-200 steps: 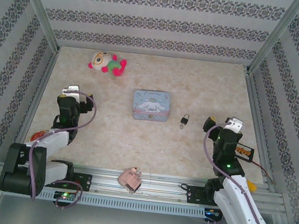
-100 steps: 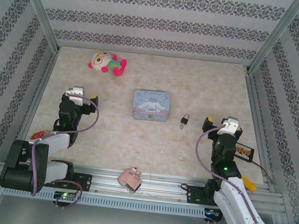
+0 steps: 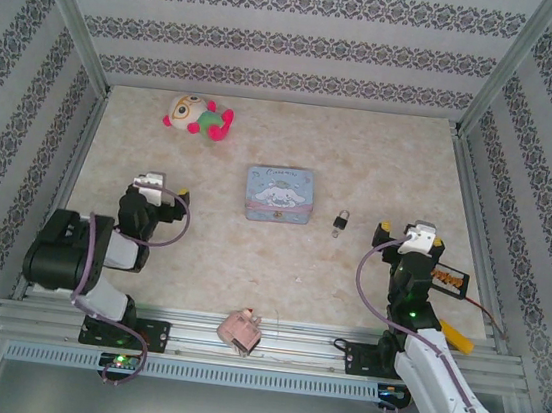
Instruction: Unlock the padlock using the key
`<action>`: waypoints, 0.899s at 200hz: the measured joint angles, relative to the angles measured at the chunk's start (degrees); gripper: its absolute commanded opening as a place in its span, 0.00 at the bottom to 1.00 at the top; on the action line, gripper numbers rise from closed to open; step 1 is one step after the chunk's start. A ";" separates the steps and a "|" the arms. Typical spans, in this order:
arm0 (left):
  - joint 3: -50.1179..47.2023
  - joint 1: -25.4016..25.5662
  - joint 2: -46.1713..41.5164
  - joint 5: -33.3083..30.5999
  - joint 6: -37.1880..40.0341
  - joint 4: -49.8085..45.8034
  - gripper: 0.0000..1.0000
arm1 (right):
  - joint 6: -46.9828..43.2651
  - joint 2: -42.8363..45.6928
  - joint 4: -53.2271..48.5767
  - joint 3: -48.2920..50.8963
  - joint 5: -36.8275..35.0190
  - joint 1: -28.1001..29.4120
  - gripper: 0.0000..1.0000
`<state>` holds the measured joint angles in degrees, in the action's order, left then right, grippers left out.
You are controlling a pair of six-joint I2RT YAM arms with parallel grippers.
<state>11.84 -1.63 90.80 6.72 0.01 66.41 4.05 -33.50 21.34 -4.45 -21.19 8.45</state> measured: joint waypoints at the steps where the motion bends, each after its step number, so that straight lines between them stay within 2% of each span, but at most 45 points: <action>1: 0.00 0.00 0.46 0.09 0.00 0.37 0.99 | -0.02 -0.02 0.02 0.02 0.02 -0.04 0.98; 37: -0.28 0.00 2.78 2.43 0.26 4.31 0.99 | 0.00 -1.03 2.08 1.11 0.02 -1.09 0.98; 68: 3.89 0.07 1.44 5.55 1.46 -0.02 0.99 | 0.02 -2.91 4.20 1.62 0.22 -2.45 0.98; 89: 6.93 0.11 1.36 3.54 1.29 -2.47 0.99 | 0.04 -4.20 5.33 1.62 0.28 -2.99 0.98; 128: 7.67 0.55 1.33 -4.35 0.07 -5.86 0.99 | 0.04 -6.93 7.67 1.62 1.11 -4.24 0.98; 180: 6.12 1.31 1.33 -3.32 0.94 -5.29 0.99 | 0.02 -16.09 12.02 0.37 3.52 -6.19 0.98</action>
<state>17.96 -0.32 92.14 3.40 0.95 61.12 4.08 -49.58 33.36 -4.08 -17.67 2.26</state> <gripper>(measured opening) 0.992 0.983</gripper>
